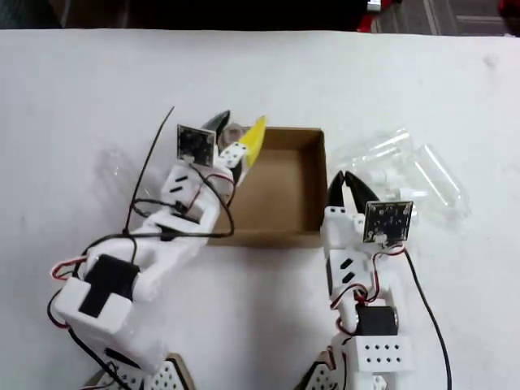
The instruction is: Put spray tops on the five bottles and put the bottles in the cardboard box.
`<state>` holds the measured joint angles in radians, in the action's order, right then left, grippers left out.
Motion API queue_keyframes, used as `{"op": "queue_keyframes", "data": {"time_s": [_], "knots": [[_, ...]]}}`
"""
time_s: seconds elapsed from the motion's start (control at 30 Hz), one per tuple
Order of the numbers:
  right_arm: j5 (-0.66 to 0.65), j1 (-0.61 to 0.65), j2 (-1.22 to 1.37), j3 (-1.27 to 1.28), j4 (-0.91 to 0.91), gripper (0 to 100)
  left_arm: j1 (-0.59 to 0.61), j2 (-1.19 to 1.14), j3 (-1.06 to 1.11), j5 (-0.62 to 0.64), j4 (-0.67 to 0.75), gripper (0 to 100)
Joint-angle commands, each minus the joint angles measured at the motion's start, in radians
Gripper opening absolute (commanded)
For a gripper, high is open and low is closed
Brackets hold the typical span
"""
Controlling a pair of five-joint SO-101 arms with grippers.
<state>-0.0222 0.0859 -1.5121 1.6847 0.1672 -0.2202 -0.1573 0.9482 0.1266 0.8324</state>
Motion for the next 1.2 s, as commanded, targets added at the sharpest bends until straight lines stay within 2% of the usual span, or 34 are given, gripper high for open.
{"op": "queue_keyframes", "data": {"time_s": [0.0, 0.17, 0.3, 0.43, 0.57, 0.73, 0.8, 0.87, 0.97, 1.17], "knots": [[0.002, -0.008, 0.004, 0.009, -0.027, 2.2, 0.015, 0.107, 0.028, 0.015, 0.008, 22], [0.002, -0.008, 0.004, 0.009, -0.027, 2.2, 0.015, 0.191, 0.058, 0.02, 0.0, 22], [0.002, -0.008, 0.004, 0.009, -0.027, 2.2, 0.015, 0.278, 0.046, 0.023, -0.11, 22], [0.002, -0.008, 0.004, 0.009, -0.027, 2.2, 0.016, 0.464, 0.048, 0.023, -0.238, 22], [0.002, -0.008, 0.004, 0.009, -0.027, 2.2, 0.021, 0.708, 0.018, 0.025, -0.509, 22], [0.002, -0.007, 0.004, 0.009, -0.027, 2.2, 0.097, 0.946, -0.189, 0.087, -1.114, 22], [0.002, -0.007, 0.004, 0.009, -0.027, 2.2, 0.154, 0.958, -0.313, 0.086, -1.356, 22], [0.002, -0.007, 0.004, 0.009, -0.027, 2.2, 0.22, 0.958, -0.414, 0.086, -1.54, 22], [0.002, -0.007, 0.004, 0.009, -0.027, 2.2, 0.295, 0.958, -0.494, 0.084, -1.703, 22], [0.002, -0.007, 0.004, 0.009, -0.027, 2.2, 0.414, 0.96, -0.47, 0.091, -1.854, 22]]}}
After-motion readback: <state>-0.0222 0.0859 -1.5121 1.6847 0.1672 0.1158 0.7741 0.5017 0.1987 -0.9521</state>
